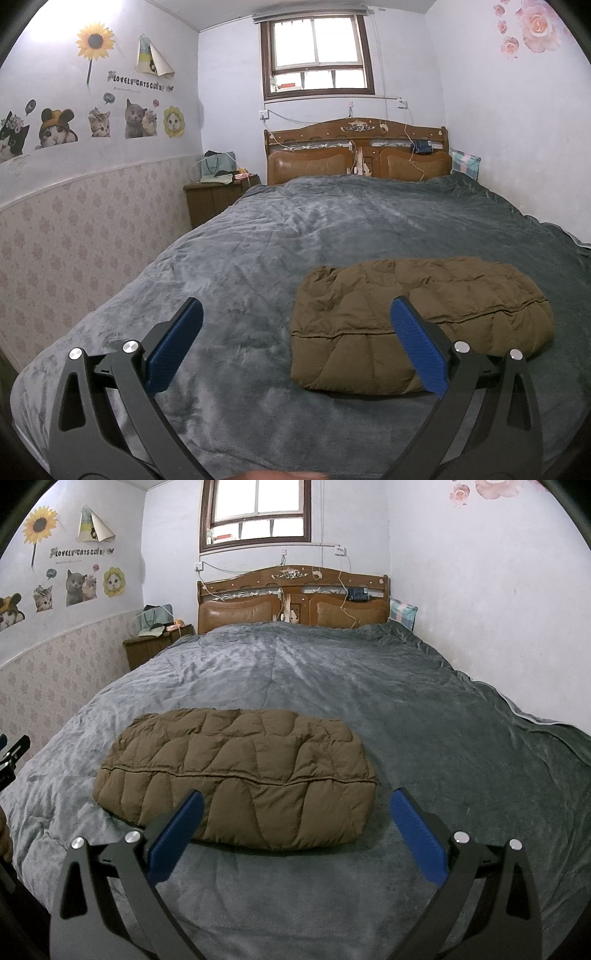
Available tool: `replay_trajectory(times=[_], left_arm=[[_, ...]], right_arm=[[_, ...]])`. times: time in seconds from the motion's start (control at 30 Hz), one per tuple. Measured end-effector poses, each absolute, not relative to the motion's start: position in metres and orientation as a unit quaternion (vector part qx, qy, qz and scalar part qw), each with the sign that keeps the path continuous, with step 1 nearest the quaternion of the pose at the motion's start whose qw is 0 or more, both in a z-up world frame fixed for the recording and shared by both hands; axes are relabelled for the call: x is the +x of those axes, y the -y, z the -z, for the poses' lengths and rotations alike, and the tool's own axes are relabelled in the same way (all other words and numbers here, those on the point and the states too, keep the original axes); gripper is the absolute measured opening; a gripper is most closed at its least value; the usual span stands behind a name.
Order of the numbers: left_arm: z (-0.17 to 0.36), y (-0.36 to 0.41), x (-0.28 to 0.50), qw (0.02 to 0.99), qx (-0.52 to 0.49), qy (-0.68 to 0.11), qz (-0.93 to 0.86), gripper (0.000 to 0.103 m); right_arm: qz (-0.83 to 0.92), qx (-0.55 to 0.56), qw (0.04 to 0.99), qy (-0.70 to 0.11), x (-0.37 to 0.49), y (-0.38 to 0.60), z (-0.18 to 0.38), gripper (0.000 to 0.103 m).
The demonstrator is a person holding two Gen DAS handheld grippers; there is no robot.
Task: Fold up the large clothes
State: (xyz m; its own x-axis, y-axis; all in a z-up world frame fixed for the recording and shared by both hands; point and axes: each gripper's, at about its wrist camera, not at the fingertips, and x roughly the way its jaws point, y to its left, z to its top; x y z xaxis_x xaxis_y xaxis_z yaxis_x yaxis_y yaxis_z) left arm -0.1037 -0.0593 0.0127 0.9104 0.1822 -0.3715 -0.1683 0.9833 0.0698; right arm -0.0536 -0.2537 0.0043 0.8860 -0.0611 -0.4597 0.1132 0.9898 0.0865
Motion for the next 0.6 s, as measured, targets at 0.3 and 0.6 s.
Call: replay_trajectory(times=[0.3, 0.6], left_arm=[[-0.0121, 0.0589, -0.1037, 0.977, 0.018, -0.192, -0.090, 0.100], [-0.0122, 0.0589, -0.1038, 0.977, 0.018, -0.191, -0.090, 0.100]], right_arm=[[0.045, 0.055, 0.970, -0.234, -0.0536, 0.2540, -0.0044, 0.101], [0.045, 0.056, 0.969, -0.235, -0.0534, 0.2536, -0.0039, 0.101]])
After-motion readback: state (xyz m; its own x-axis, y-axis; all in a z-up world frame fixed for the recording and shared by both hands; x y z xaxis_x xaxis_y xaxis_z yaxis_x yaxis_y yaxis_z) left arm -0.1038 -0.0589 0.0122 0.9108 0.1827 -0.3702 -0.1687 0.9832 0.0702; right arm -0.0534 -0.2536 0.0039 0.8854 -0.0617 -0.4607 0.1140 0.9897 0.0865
